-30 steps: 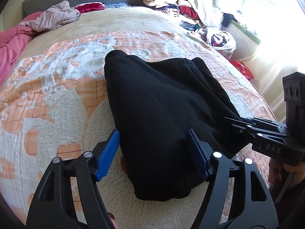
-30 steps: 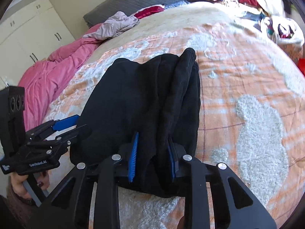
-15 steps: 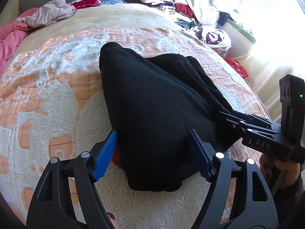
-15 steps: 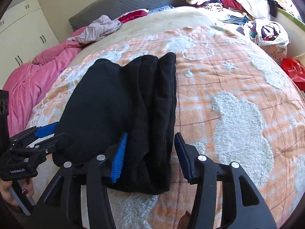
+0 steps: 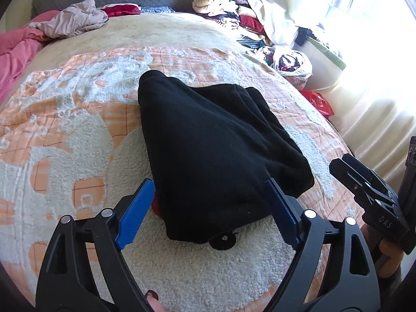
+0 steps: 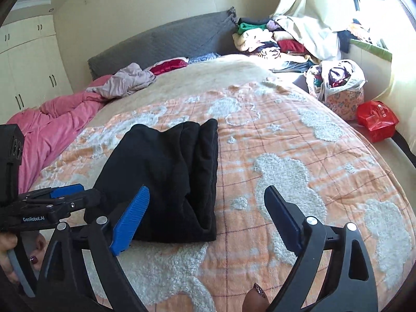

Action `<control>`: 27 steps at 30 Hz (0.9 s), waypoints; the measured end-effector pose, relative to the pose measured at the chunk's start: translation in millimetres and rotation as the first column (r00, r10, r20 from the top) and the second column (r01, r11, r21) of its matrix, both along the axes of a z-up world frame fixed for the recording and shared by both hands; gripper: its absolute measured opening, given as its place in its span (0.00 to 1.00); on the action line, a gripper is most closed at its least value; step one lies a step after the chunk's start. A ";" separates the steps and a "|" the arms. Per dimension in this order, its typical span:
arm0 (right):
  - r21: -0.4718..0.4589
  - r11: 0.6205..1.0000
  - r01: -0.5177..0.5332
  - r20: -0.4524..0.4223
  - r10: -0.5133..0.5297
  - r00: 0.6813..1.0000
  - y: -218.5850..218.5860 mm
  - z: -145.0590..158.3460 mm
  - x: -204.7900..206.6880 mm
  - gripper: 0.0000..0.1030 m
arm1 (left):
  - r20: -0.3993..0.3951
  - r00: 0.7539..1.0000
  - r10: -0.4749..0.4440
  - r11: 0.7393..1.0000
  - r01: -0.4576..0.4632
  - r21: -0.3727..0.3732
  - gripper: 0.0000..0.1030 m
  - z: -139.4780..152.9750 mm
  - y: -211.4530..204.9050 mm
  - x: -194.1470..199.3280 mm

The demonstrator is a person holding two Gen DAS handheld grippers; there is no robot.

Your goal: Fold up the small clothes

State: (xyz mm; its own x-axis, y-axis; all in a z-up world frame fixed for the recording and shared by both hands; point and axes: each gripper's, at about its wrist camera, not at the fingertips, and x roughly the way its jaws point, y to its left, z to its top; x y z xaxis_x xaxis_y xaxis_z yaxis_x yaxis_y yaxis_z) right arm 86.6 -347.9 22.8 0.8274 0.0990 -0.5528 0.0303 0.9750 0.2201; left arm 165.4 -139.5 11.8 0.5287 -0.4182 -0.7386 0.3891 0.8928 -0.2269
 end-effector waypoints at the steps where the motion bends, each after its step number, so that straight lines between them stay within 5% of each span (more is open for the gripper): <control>1: -0.008 1.000 0.007 0.021 -0.007 1.000 1.3 1.7 -6.6 0.89 | 0.009 1.000 0.000 1.000 0.000 -0.002 0.83 2.8 0.9 -3.6; 10: -0.076 0.996 0.049 0.163 -0.036 0.986 16.7 14.2 -53.0 0.95 | 0.068 0.997 0.019 1.000 -0.018 -0.020 0.91 17.6 19.4 -34.4; 27: -0.134 0.990 0.052 0.247 -0.017 0.969 47.9 2.0 -124.7 0.95 | 0.167 0.985 0.038 0.999 -0.040 0.013 0.91 6.7 62.2 -95.7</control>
